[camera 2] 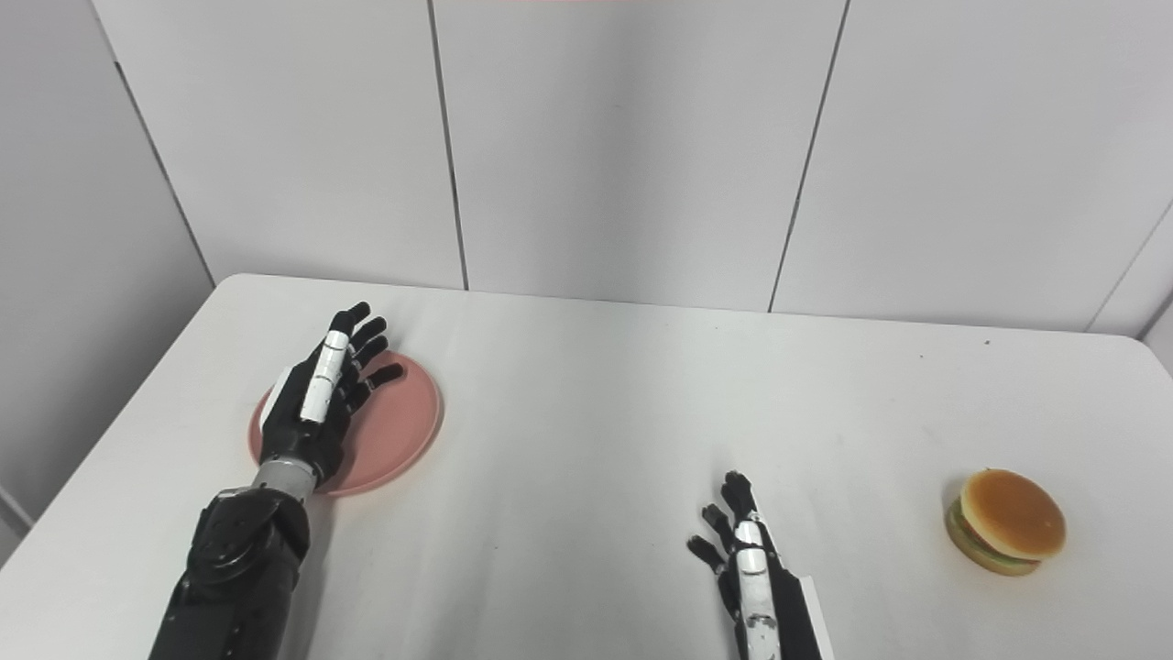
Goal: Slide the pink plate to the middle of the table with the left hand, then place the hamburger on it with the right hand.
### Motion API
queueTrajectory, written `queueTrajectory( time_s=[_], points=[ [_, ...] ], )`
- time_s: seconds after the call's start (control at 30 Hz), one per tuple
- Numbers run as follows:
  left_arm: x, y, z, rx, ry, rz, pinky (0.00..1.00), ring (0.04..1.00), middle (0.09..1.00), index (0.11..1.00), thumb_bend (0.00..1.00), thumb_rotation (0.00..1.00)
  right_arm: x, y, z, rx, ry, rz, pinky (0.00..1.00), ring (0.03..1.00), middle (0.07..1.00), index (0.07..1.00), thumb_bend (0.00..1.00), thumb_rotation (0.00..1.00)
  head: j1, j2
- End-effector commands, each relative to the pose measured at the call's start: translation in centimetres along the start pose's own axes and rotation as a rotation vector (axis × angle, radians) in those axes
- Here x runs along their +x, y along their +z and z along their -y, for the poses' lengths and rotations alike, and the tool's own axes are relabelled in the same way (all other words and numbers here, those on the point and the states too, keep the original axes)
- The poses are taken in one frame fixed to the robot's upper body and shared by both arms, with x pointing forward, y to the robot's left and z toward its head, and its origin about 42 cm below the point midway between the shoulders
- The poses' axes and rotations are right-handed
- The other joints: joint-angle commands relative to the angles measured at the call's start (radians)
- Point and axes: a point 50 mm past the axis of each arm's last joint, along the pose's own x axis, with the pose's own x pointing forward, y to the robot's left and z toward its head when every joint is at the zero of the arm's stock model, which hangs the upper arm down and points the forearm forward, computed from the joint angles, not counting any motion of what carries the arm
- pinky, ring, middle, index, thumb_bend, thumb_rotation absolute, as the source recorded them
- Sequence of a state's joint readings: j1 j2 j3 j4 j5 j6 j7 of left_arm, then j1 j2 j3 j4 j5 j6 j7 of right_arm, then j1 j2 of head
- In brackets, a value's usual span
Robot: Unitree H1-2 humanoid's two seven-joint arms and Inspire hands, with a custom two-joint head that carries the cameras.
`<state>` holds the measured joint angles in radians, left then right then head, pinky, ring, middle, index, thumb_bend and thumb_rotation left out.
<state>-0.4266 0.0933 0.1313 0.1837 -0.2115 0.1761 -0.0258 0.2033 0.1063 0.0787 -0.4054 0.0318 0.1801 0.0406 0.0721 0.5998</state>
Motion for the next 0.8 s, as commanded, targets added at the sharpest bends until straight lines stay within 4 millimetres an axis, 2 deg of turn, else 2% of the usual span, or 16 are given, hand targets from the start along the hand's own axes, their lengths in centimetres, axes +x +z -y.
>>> queueTrajectory(
  time_s=[0.0, 0.13, 0.4, 0.53, 0.77],
  points=[
    [1.3, 4.0, 0.4, 0.005, -0.028, 0.112, 0.79, 0.926, 0.906, 0.876, 0.92, 0.76, -3.6, -1.3, 1.1, -0.014, -0.03, -0.076, 0.87, 0.935, 0.977, 0.956, 0.66, 1.0, 0.002, -0.002],
    [1.5, 5.5, 0.1, 0.01, -0.028, 0.141, 0.79, 0.933, 0.907, 0.86, 0.9, 0.79, -3.5, -1.3, 1.2, -0.013, -0.031, -0.078, 0.87, 0.933, 0.977, 0.959, 0.66, 1.0, 0.005, -0.004],
    [2.0, 8.6, -2.4, 0.031, 0.029, 0.23, 0.81, 0.945, 0.922, 0.893, 0.86, 0.8, -3.5, -1.4, 1.2, -0.016, -0.025, -0.08, 0.88, 0.938, 0.981, 0.962, 0.67, 1.0, 0.008, -0.006],
    [2.3, 9.3, -4.5, 0.034, 0.076, 0.247, 0.84, 0.94, 0.908, 0.848, 0.85, 0.77, -3.5, -1.3, 1.3, -0.018, -0.027, -0.082, 0.87, 0.93, 0.974, 0.955, 0.67, 1.0, 0.009, -0.006],
    [2.6, 9.0, -8.0, 0.061, 0.152, 0.238, 0.82, 0.948, 0.912, 0.885, 0.9, 0.75, -3.6, -1.3, 1.5, -0.017, -0.022, -0.084, 0.88, 0.932, 0.978, 0.963, 0.67, 1.0, 0.014, -0.001]
  ],
)
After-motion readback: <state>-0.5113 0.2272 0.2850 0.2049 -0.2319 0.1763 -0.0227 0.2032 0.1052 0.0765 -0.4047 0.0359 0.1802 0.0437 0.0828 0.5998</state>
